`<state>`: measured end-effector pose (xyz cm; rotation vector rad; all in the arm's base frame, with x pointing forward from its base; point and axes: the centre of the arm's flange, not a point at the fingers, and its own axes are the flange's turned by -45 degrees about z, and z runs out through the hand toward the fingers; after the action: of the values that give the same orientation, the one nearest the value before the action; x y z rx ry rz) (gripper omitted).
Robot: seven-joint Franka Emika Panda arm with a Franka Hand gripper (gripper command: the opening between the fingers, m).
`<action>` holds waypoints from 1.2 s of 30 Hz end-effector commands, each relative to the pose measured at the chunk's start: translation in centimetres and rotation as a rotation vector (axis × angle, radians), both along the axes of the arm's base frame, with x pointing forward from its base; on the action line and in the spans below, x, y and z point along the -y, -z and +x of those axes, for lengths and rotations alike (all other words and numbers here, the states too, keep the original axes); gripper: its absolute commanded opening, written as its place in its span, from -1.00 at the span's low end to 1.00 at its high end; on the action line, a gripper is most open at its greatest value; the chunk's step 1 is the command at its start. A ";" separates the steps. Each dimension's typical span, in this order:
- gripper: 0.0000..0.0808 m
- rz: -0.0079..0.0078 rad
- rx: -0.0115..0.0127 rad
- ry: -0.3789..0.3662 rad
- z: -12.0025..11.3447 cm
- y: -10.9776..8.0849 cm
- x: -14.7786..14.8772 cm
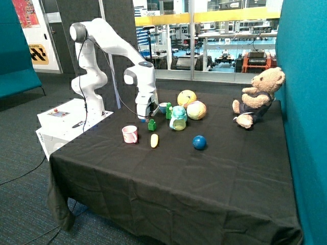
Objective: Stack green blocks
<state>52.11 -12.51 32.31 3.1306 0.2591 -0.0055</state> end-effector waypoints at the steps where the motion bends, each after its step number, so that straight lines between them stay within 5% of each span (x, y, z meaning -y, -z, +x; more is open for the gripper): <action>1: -0.05 0.0006 0.0034 -0.002 -0.1 0.3 -0.6; 8: -0.04 0.0006 0.0034 -0.002 -0.4 0.5 -0.6; 9: 0.13 0.0006 0.0034 -0.003 -0.4 0.5 -0.6; 14: -0.04 0.0006 0.0034 0.003 -0.1 0.6 -0.3; 36: -0.14 0.0005 0.0034 0.004 1.2 0.6 0.1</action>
<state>52.71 -12.21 31.70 3.1281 0.2602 0.0126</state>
